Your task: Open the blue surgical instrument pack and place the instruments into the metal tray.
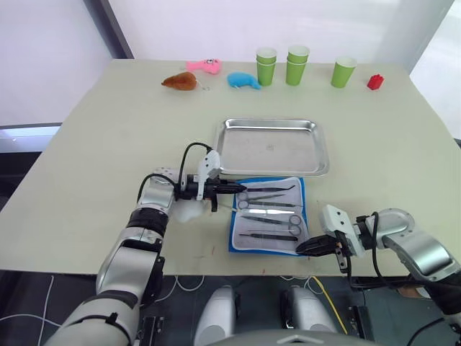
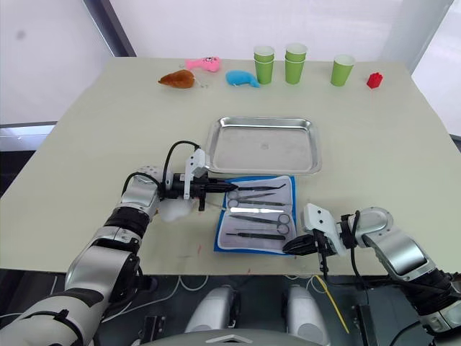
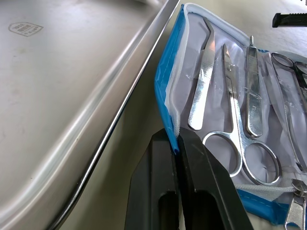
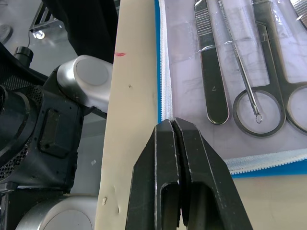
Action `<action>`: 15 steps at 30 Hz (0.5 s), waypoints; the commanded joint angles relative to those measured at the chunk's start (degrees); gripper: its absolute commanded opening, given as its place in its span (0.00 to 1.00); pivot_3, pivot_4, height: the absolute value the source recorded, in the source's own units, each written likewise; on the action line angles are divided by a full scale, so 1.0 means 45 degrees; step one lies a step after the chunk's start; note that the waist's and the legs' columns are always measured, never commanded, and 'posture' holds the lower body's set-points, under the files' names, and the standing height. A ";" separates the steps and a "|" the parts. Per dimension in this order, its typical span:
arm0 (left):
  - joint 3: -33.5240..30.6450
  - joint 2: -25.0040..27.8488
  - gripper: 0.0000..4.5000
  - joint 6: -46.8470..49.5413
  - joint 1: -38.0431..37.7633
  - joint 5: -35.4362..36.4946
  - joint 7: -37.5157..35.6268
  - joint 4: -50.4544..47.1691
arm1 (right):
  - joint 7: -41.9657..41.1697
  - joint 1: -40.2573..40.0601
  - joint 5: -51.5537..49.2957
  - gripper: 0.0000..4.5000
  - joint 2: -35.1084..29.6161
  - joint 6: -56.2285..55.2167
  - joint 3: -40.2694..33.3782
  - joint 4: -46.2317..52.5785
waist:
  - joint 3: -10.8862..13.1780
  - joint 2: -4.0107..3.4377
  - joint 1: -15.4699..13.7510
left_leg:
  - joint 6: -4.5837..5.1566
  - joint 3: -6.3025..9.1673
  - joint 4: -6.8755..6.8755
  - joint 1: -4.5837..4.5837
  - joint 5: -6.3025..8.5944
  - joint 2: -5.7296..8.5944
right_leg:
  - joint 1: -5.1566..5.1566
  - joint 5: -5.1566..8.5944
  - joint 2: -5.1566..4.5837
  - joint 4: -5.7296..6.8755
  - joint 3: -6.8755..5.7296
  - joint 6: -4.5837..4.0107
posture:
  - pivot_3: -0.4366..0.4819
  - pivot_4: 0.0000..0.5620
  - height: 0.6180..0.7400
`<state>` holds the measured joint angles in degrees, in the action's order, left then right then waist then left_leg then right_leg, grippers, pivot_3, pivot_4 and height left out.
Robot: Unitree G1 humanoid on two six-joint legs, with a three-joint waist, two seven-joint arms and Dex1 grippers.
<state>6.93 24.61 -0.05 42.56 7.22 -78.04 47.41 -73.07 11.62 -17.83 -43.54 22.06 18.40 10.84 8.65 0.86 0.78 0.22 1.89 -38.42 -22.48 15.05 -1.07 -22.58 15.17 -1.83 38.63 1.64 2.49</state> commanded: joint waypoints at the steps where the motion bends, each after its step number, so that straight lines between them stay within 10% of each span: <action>1: -0.0335 0.0014 0.00 0.0958 -0.0260 0.0322 0.0047 0.0278 | -0.0021 -0.0208 0.0423 0.01 -0.0066 0.0008 0.0403 -0.0044 | 0.0000 0.0000 0.0002 | 0.0000 0.0000 0.0000 0.0000 0.0000 0.0000 | 0.0000 0.0000 0.0000 0.0000 0.0000 0.0000 | 0.48 0.27 1.00; 15: -0.1186 -0.0128 0.00 0.2259 -0.0503 0.1383 -0.0087 -0.0235 | 0.0143 -0.0357 0.0443 0.01 -0.0101 -0.0133 0.0494 -0.0068 | 0.0001 0.0000 0.0049 | 0.0000 0.0007 0.0002 -0.0001 0.0000 -0.0002 | -0.0002 0.0001 0.0003 -0.0001 -0.0003 -0.0001 | 0.48 0.27 1.00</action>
<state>2.82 24.09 8.75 41.50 12.07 -79.10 46.56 -72.42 11.54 -17.73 -43.48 20.89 19.10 10.84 8.65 0.86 1.00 0.23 1.92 -38.41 -22.48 15.05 -1.08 -22.59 15.18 -1.81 38.62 1.63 2.48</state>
